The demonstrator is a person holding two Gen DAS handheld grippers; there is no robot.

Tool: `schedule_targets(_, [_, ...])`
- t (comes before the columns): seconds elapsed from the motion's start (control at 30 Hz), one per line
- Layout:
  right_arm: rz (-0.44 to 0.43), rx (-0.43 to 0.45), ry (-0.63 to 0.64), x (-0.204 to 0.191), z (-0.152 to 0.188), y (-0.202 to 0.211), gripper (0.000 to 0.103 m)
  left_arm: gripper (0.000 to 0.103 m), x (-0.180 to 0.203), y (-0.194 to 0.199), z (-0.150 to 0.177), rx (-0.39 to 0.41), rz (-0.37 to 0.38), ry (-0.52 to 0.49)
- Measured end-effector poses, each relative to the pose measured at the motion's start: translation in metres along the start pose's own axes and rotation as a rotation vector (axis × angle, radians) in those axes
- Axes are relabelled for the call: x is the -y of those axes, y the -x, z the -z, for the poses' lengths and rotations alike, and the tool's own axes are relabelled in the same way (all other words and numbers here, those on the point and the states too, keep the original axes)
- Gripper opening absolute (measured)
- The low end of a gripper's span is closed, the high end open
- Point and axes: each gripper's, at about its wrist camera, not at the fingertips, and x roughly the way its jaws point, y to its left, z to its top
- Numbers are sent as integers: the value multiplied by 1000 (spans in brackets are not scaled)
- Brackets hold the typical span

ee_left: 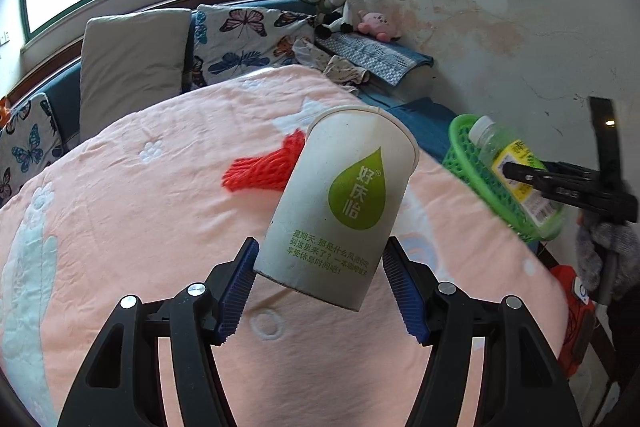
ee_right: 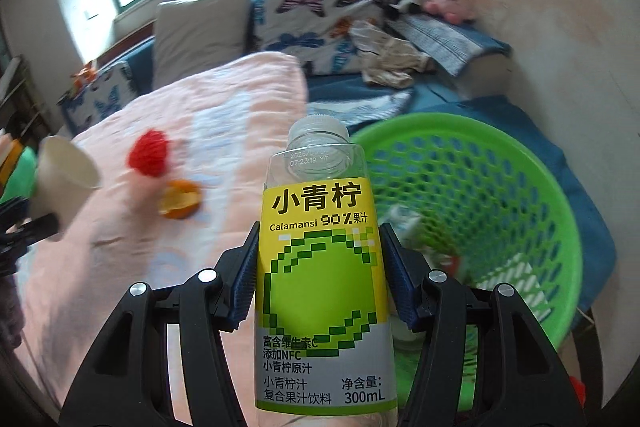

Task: Collect trash
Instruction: 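Drop the juice bottle into the green basket with the right gripper while the left holds the cup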

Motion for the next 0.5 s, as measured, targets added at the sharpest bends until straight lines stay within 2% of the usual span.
schedule_targets(0.23, [88, -28, -28, 38, 2, -20, 58, 62, 36, -8, -16, -6, 31, -27])
schedule_targets(0.33, [86, -28, -40, 49, 4, -23, 60, 62, 52, -15, -21, -14, 42, -40])
schedule_targets(0.5, [81, -13, -42, 62, 8, -13, 68, 62, 81, -29, -31, -23, 73, -62])
